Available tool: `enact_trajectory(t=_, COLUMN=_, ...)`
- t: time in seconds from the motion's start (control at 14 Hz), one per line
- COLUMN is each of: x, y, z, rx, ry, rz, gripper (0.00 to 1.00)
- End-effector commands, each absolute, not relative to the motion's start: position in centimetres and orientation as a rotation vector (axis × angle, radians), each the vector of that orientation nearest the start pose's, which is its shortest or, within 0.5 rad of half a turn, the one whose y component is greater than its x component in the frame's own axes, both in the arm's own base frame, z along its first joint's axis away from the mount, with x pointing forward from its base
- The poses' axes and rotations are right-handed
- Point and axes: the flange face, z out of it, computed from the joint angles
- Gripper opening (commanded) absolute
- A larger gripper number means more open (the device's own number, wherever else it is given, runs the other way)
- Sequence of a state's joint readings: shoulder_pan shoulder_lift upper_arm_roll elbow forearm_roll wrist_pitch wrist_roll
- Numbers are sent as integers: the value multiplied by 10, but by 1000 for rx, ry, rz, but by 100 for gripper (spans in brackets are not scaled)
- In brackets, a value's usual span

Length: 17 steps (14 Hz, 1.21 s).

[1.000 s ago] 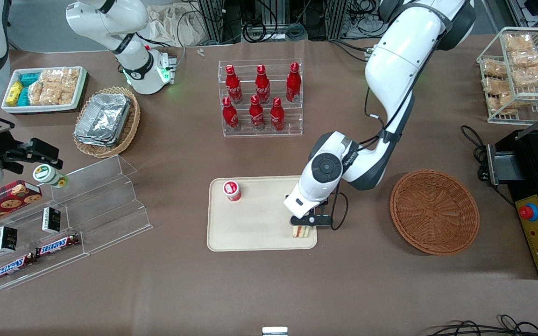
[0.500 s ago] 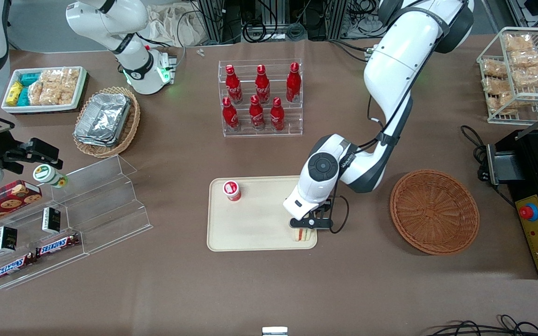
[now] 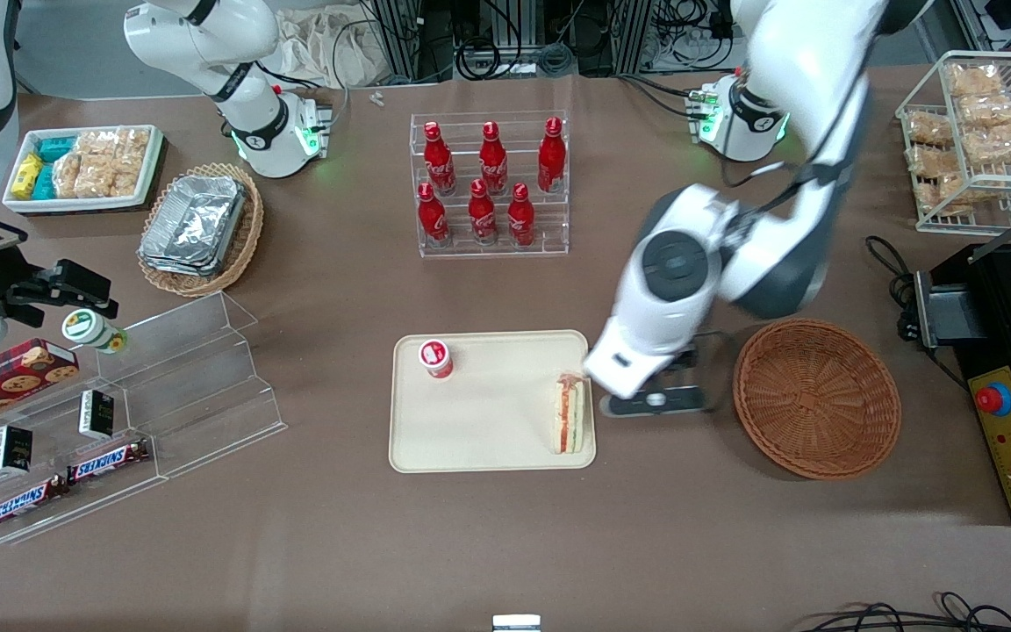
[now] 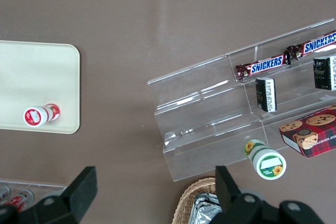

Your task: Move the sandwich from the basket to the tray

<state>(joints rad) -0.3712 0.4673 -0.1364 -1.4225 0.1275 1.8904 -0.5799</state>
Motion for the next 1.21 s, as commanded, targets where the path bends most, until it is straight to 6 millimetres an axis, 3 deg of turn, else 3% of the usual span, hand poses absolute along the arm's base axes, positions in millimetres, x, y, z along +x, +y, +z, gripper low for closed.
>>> enact_trajectory(t=0.0, x=622, y=-254, z=462, rx=-3082, ry=-50, rz=4, gripper=100)
enact_trajectory(t=0.21, x=616, y=-202, z=498, rx=-3070, ry=42, rz=99, gripper=100)
enact_trajectory(t=0.36, x=614, y=-144, z=527, rx=-3098, ry=70, rz=140, gripper=100)
enact_trajectory(t=0.57, x=595, y=-81, z=565, rx=-3098, ry=139, rz=214, gripper=100)
enact_trajectory(t=0.86, x=555, y=-50, z=623, rx=-3140, ry=47, rz=186, gripper=100)
enact_trajectory(t=1.14, x=542, y=-44, z=644, rx=-3219, ry=-4, rz=145, gripper=100)
